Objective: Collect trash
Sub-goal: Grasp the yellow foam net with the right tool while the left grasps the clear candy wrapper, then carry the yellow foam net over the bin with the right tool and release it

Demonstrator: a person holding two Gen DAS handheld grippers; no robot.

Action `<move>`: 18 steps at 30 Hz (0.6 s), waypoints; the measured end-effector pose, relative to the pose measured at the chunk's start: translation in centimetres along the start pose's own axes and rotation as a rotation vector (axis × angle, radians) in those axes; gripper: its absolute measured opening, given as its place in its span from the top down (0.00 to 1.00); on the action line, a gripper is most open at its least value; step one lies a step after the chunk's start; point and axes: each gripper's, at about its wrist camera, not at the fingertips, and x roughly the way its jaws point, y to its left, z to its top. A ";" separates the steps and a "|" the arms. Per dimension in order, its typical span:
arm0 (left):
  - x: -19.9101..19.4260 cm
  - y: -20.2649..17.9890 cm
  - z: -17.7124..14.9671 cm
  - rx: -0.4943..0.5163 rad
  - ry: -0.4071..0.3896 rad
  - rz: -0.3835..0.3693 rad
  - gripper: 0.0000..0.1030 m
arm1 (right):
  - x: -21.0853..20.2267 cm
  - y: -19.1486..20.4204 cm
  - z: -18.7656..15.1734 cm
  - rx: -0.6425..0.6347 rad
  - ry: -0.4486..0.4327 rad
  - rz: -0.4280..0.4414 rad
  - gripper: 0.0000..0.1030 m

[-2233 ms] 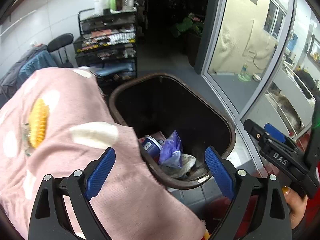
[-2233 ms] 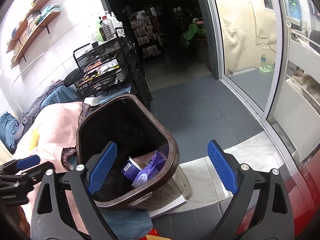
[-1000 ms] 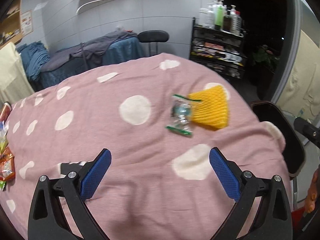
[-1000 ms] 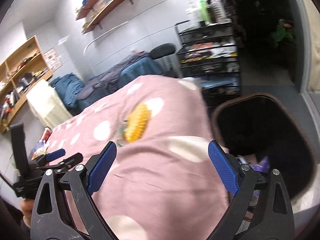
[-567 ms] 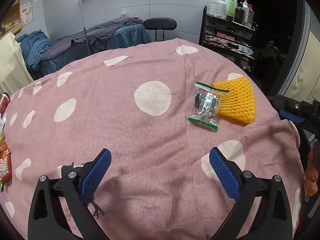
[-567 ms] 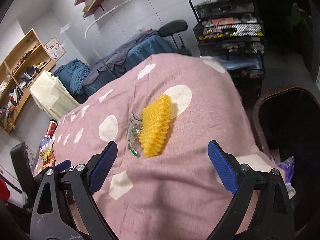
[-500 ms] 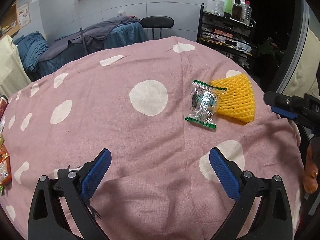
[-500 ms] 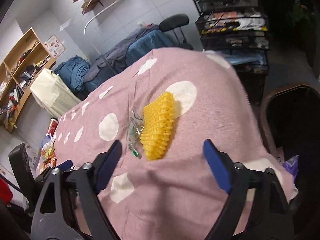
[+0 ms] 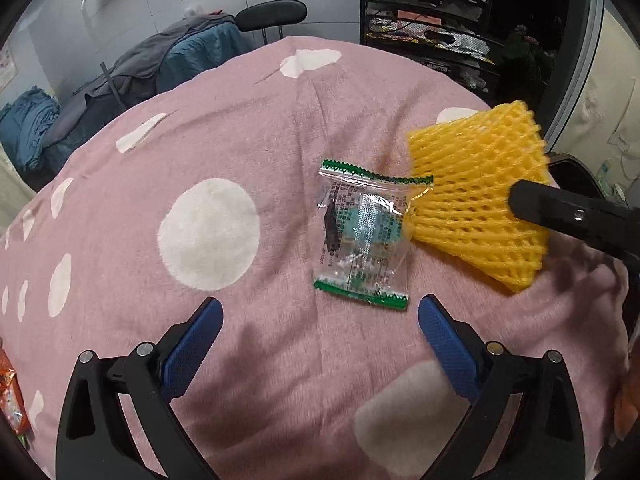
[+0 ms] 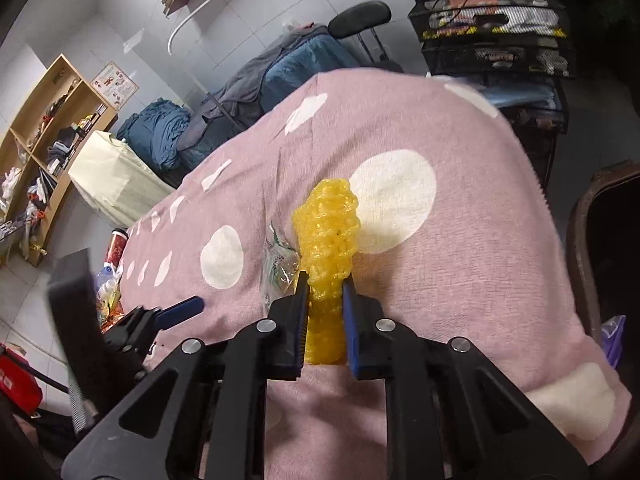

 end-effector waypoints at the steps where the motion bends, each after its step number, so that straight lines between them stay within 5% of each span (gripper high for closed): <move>1: 0.4 0.0 0.3 -0.003 0.008 -0.002 0.11 | -0.8 0.1 -0.1 -0.015 -0.029 -0.023 0.84; 7: 1.5 0.2 1.0 -0.025 0.035 -0.034 0.49 | -4.7 0.4 -1.0 -0.055 -0.140 -0.101 0.84; 18: -3.5 0.9 -0.9 -0.104 -0.099 -0.108 0.50 | -10.5 -3.1 -2.6 0.013 -0.251 -0.154 0.84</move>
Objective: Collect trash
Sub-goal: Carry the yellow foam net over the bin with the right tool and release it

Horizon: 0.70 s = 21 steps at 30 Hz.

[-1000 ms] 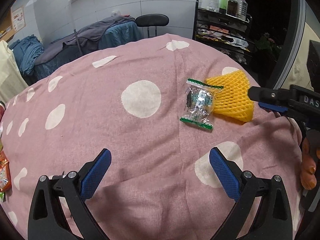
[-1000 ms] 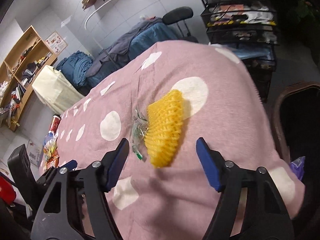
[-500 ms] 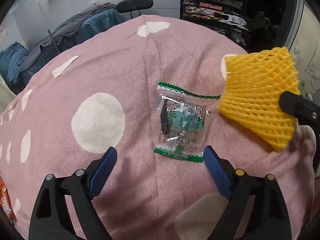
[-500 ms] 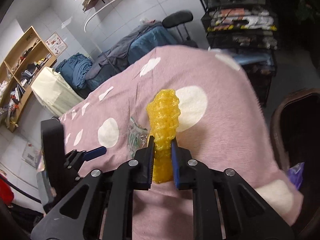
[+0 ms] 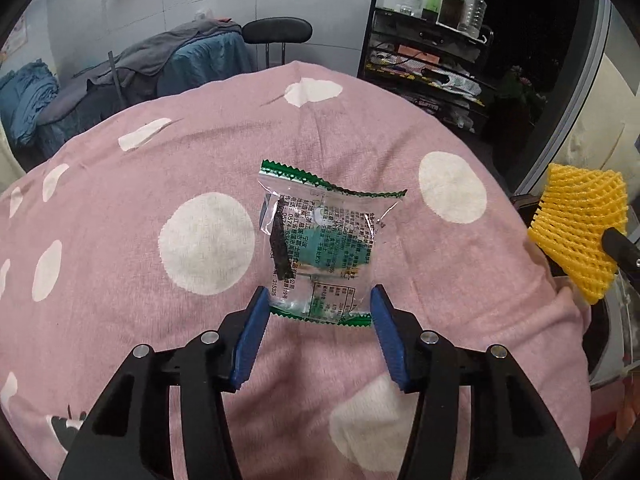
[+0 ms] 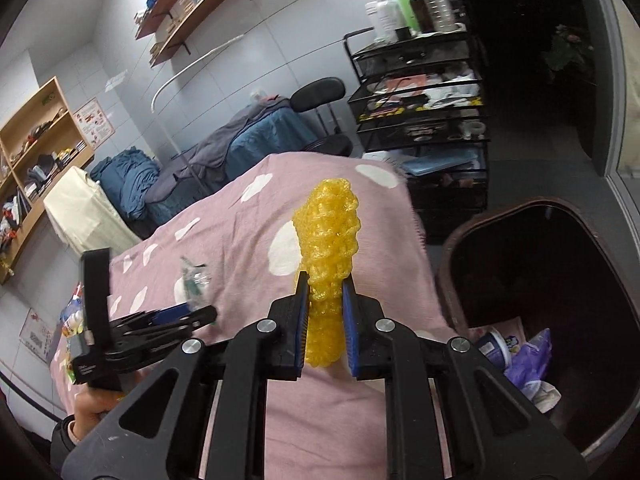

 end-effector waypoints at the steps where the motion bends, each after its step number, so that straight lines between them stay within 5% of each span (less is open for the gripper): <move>1: -0.7 -0.3 -0.3 0.001 -0.015 -0.002 0.50 | -0.3 -0.5 -0.1 0.009 -0.005 -0.004 0.84; 21: -6.5 -9.3 -3.9 0.103 -0.114 -0.156 0.50 | -8.1 -10.7 -3.6 0.124 -0.083 -0.215 0.84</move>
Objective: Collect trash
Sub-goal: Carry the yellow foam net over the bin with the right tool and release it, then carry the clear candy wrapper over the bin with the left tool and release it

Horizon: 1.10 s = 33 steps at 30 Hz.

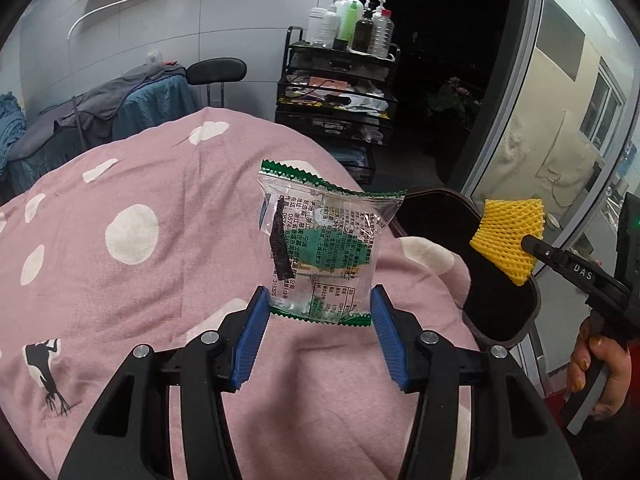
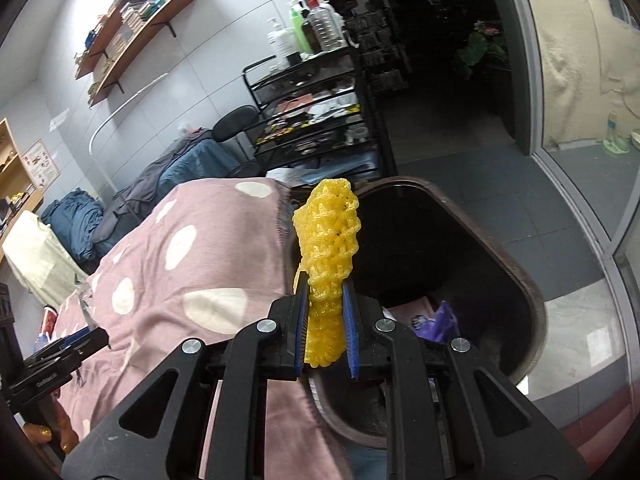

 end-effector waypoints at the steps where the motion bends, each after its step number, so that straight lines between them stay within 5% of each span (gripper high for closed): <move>1: 0.0 -0.5 -0.2 0.006 0.001 -0.006 0.50 | -0.1 -0.5 -0.1 0.001 0.001 -0.012 0.84; 13: 1.5 -7.6 -1.1 0.100 0.040 -0.091 0.50 | 1.8 -5.0 -1.8 0.030 0.088 -0.103 0.80; 15: 1.9 -8.6 -1.3 0.113 0.049 -0.097 0.50 | 2.4 -5.8 -2.4 0.055 0.113 -0.102 0.57; 16: 2.1 -9.0 -1.4 0.120 0.052 -0.097 0.50 | 2.5 -5.8 -2.6 0.065 0.113 -0.101 0.31; 17: 2.2 -9.4 -1.6 0.126 0.057 -0.098 0.50 | 2.3 -6.1 -2.9 0.077 0.101 -0.098 0.27; 33: 5.6 -14.7 -1.2 0.229 0.133 -0.120 0.50 | -0.3 -8.8 -4.6 0.171 0.057 -0.153 0.20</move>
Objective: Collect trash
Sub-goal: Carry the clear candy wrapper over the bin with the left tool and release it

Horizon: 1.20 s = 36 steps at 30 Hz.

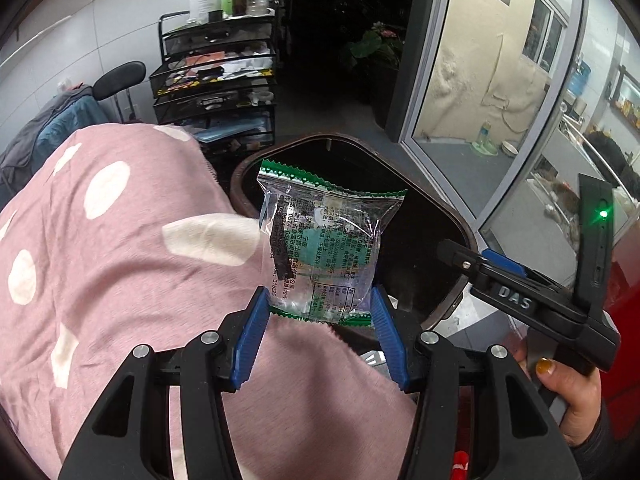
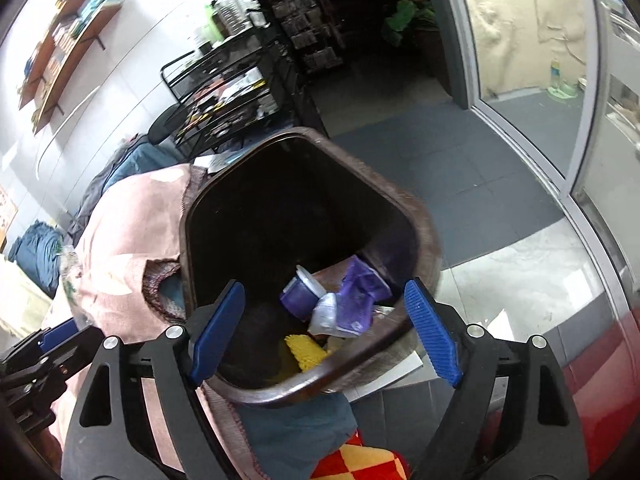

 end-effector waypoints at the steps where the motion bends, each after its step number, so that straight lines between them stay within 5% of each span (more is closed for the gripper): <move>1: 0.3 -0.2 0.1 0.005 0.007 0.000 0.50 | -0.2 -0.4 0.0 0.010 -0.004 -0.006 0.20; 23: 6.5 -4.2 2.6 0.090 0.130 0.035 0.49 | -1.9 -4.3 1.0 0.087 -0.041 -0.037 0.20; 25: 6.8 -4.5 2.7 0.098 0.136 0.045 0.46 | -1.9 -4.3 1.0 0.088 -0.045 -0.040 0.20; 29: 7.1 -4.6 2.9 0.103 0.127 0.056 0.19 | -1.9 -4.3 1.0 0.087 -0.048 -0.043 0.19; 36: 6.9 -4.6 3.1 0.111 0.102 0.066 0.10 | -2.0 -4.4 1.0 0.086 -0.053 -0.054 0.18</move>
